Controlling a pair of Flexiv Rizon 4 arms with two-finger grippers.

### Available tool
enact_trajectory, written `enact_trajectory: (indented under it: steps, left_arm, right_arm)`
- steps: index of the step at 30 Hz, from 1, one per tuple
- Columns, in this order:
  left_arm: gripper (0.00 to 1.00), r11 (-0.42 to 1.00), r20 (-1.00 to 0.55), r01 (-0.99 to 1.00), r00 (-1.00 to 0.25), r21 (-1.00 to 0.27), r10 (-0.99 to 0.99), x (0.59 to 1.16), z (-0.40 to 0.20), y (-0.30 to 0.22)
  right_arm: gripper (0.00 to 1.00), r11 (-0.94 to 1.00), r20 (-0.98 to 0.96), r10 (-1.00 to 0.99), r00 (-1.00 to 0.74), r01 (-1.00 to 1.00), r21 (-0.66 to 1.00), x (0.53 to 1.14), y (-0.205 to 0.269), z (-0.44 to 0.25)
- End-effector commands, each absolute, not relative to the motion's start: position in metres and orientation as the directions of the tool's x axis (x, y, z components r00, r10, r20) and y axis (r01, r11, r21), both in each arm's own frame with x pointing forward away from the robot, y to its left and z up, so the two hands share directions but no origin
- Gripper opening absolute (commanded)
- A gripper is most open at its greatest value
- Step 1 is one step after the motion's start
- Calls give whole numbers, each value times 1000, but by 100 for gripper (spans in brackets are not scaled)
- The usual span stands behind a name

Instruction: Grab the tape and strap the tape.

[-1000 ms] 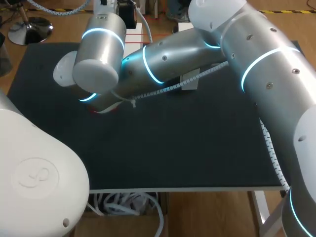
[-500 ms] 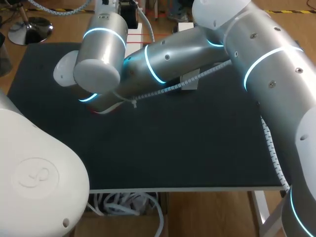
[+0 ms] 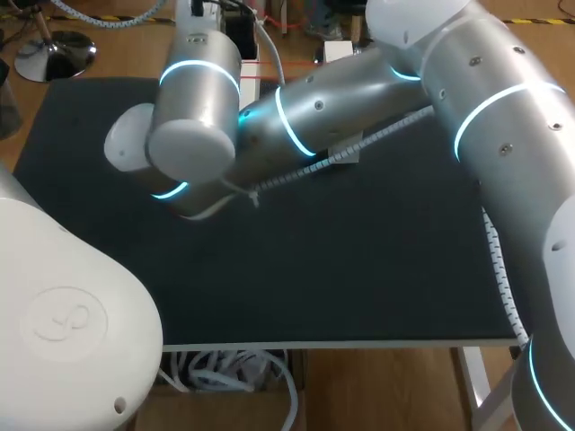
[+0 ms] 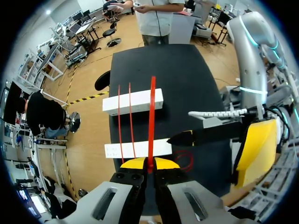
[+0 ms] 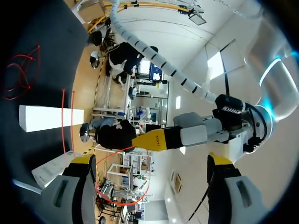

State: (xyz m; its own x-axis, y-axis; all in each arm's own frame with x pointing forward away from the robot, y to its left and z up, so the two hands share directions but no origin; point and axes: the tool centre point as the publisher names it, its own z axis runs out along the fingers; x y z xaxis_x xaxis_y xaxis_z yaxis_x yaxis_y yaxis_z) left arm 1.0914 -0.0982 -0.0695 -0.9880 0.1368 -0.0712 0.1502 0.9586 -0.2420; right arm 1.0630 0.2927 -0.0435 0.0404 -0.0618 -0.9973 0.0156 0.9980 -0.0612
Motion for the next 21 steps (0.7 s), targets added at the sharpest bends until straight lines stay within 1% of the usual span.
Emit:
enact_trajectory:
  steps: [1, 16, 19, 21]
  left_arm:
    - [0, 960, -70, 149, -988, -238, 136, 1091, -68, -98]
    - [0, 960, -70, 149, -988, -238, 136, 1091, -68, -98]
    - [0, 969, -45, 118, -993, -218, 110, 1090, -72, -97]
    - [0, 983, -7, 70, -998, -168, 69, 1088, -77, -91]
  right_arm:
    - [100, 997, -997, -70, 29, -27, -71, 1051, 282, -43]
    - [100, 992, -994, -108, 21, -57, -109, 1031, 258, -53]
    - [100, 992, -994, -110, 22, -64, -111, 1028, 257, -54]
    - [100, 991, -994, -109, 25, -71, -111, 1027, 256, -53]
